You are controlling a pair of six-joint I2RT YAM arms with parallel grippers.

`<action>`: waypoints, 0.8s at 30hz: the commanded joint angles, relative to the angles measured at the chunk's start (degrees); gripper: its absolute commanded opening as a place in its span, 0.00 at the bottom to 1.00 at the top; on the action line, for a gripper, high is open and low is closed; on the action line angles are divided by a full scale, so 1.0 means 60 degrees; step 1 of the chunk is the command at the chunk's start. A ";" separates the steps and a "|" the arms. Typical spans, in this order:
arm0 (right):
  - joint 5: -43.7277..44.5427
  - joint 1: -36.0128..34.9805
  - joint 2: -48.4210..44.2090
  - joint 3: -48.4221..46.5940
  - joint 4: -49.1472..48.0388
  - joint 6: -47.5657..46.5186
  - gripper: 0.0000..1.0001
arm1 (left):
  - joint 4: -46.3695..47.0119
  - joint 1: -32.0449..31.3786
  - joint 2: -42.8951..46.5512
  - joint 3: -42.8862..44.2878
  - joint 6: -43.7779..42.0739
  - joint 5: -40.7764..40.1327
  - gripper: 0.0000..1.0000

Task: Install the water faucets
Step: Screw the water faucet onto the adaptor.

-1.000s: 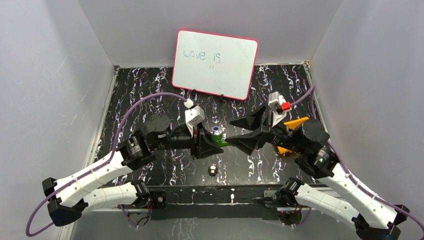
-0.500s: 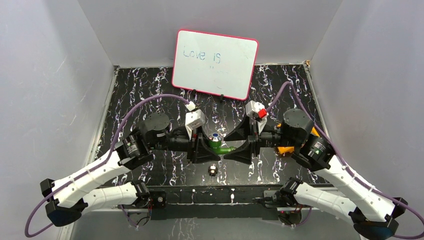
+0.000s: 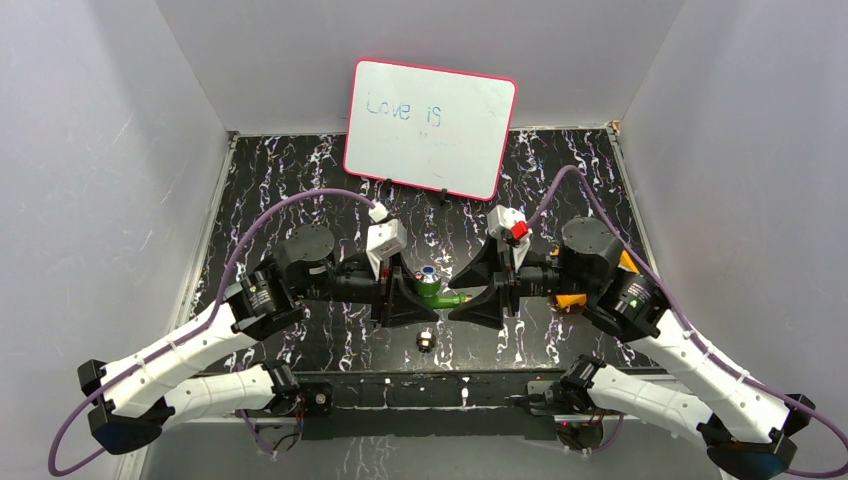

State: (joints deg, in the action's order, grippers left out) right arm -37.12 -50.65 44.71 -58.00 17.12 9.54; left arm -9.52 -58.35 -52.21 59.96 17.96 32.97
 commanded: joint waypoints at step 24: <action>-0.0232 -0.0016 0.0472 -0.0051 -0.2250 0.1218 0.00 | 0.1471 0.0037 -0.0242 -0.0115 0.0391 0.0227 0.45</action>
State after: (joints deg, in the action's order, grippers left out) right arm -37.36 -50.57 46.98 -57.41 7.42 16.69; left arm -3.90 -57.87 -53.21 59.48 19.99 32.73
